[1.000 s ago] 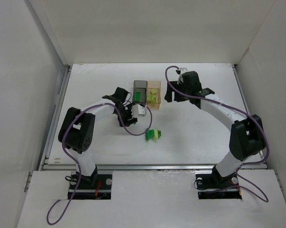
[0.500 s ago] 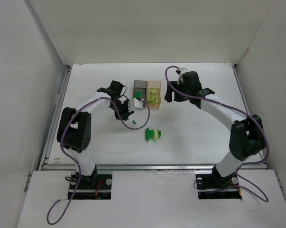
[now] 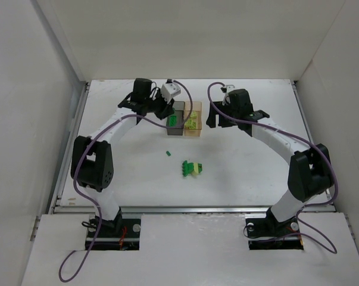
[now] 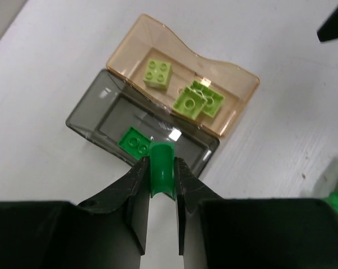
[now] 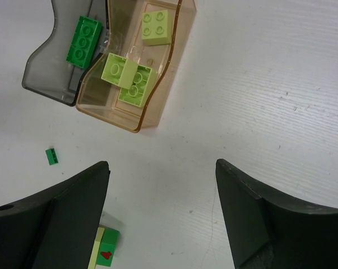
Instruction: Sort the legos into containers by color
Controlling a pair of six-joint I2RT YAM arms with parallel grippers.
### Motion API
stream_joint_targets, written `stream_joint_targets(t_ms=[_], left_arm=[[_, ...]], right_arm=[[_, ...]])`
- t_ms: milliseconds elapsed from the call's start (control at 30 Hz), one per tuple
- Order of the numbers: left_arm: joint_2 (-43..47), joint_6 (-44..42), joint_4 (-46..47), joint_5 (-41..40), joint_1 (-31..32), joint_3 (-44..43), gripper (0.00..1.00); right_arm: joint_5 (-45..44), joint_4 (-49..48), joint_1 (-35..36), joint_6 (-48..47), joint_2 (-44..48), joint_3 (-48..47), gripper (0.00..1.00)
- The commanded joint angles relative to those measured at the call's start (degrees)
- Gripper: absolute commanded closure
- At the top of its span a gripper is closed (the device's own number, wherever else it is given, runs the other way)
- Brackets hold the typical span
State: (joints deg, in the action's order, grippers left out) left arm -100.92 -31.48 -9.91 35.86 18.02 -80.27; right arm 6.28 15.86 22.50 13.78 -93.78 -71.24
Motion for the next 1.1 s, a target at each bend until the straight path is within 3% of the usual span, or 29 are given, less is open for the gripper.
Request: stream_joint_targets(t_ms=[0,133,167,267,300,433,467,567,600,633,700,767,1067], left_arm=[[-2.8,6.7,9.8,-4.2,1.1,-1.7,0.90],[-4.9,4.1,7.5,-2.2,1.1,-5.2,0.56],[-4.9,3.5,7.0,-1.4,1.1,-5.2,0.38],[-3.3,2.9,7.0,-0.2,1.1,-5.2,0.06],[-2.8,2.1,5.4,-0.2,1.1,-5.2,0.03],[2.9,-11.0,-1.5,3.7,1.1,-1.1,0.12],[6.0,-21.5,-3.5,5.9,1.1,2.5,0.21],[9.7,-41.8,-15.4,7.8,1.1,8.7,0.41],[9.7,-57.7,-19.3,7.8,1.1,9.7,0.50],[9.7,-66.1,-28.1,7.2,1.1,10.3,0.52],[7.9,-79.6,-35.1,2.8,1.9,11.4,0.53],[6.1,-86.3,-38.0,0.7,2.8,11.5,0.51],[-3.8,-91.8,-41.1,-4.2,8.0,5.7,0.51]], right_arm=[[0.1,-2.1,-0.3,0.6,0.2,-2.8,0.18],[0.1,-2.1,-0.3,0.6,0.2,-2.8,0.18],[0.1,-2.1,-0.3,0.6,0.2,-2.8,0.18],[0.1,-2.1,-0.3,0.6,0.2,-2.3,0.18],[0.1,-2.1,-0.3,0.6,0.2,-2.3,0.18],[0.1,-2.1,-0.3,0.6,0.7,-1.7,0.18],[0.7,-2.1,-0.3,0.0,0.7,-1.7,0.18],[1.2,-2.1,-0.3,0.0,0.7,-0.4,0.18],[1.2,-2.1,0.3,-0.5,0.7,-0.4,0.18],[1.2,-2.1,0.3,-0.5,0.7,0.2,0.18],[1.7,-2.7,0.3,-0.5,0.7,0.2,0.18],[2.2,-2.7,0.3,-0.5,0.7,0.2,0.18],[2.2,-3.2,0.8,-0.5,1.2,1.8,0.18]])
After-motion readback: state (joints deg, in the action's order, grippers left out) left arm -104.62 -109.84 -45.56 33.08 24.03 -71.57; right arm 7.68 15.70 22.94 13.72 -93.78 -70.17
